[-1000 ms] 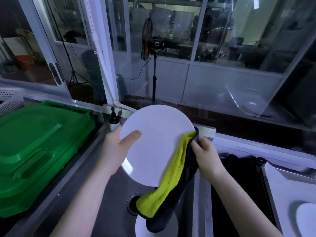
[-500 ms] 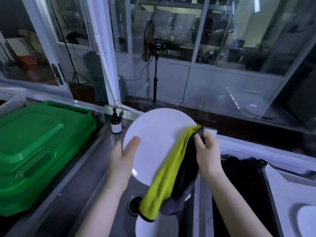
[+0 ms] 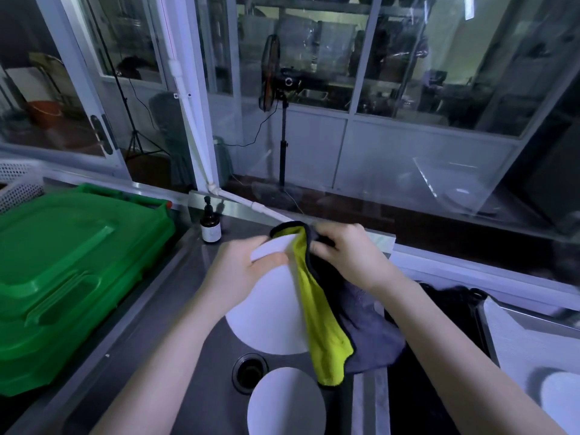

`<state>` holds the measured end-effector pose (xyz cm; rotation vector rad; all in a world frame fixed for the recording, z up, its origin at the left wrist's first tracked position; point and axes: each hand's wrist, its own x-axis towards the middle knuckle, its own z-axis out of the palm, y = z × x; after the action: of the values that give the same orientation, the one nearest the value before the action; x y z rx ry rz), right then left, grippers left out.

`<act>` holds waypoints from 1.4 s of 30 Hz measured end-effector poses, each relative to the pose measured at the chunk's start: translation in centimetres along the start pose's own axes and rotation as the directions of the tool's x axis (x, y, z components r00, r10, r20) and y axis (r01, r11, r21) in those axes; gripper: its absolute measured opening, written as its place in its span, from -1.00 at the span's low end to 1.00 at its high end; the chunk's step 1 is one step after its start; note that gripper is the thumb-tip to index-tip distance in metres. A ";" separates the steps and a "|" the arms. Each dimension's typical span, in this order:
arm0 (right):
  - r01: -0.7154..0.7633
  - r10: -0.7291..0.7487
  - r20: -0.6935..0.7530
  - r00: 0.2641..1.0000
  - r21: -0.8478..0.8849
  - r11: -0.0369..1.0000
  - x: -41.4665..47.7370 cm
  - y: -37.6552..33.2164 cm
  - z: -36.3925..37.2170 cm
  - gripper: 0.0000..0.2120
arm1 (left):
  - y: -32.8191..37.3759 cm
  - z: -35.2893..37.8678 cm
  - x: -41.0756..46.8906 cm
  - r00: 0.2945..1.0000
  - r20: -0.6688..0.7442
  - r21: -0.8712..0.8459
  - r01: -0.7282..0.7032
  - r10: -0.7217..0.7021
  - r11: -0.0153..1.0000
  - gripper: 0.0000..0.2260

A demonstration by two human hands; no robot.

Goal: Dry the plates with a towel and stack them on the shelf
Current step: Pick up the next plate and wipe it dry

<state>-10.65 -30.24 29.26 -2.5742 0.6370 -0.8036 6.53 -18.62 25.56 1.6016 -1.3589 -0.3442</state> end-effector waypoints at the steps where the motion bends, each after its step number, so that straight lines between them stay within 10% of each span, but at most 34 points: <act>1: -0.040 0.041 -0.052 0.998 0.015 0.999 -0.4 0.7 0.1 -0.61 | -0.3 0.0 -0.3 0.998 -0.044 -0.059 0.041 -0.044 0.997 -0.64; 9: -0.362 0.490 0.011 0.872 0.689 0.628 -5.5 3.8 2.0 -0.60 | -0.3 -0.6 -0.9 0.913 -0.167 -0.403 0.281 -0.372 0.871 -0.81; 16: -0.132 0.142 -0.020 0.990 0.251 0.959 -1.5 1.2 0.6 -0.65 | 0.6 -1.9 2.1 0.976 0.204 0.047 0.072 -0.081 0.996 -0.73; 21: -0.154 0.207 -0.157 0.966 0.294 0.943 -2.3 1.3 1.2 -0.73 | -0.1 -2.3 1.0 0.993 0.023 -0.209 0.114 -0.112 0.971 -0.84; 28: -0.289 0.661 -0.147 0.736 0.814 0.503 -5.5 2.3 3.7 -0.72 | -1.8 2.4 -4.1 0.855 -0.116 -0.637 0.326 -0.505 0.698 -0.60; 32: -0.319 0.513 -0.102 0.853 0.675 0.665 -4.8 2.9 1.9 -0.77 | -1.9 0.9 -2.6 0.892 -0.085 -0.529 0.337 -0.444 0.779 -0.89; 38: -0.084 0.088 -0.018 0.996 0.152 0.985 -1.3 1.3 0.5 -0.79 | 0.2 -1.5 1.1 0.979 0.184 0.044 0.081 -0.088 0.996 -0.73; 42: -0.146 0.222 -0.205 0.953 0.331 0.932 -2.7 2.1 1.2 -0.81 | -0.2 -1.8 -0.3 0.985 -0.026 -0.310 0.156 -0.172 0.938 -0.74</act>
<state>-12.60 -30.29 26.21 -2.1147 0.7446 -1.0656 7.90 -17.54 26.21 1.4530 -1.0736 -0.5814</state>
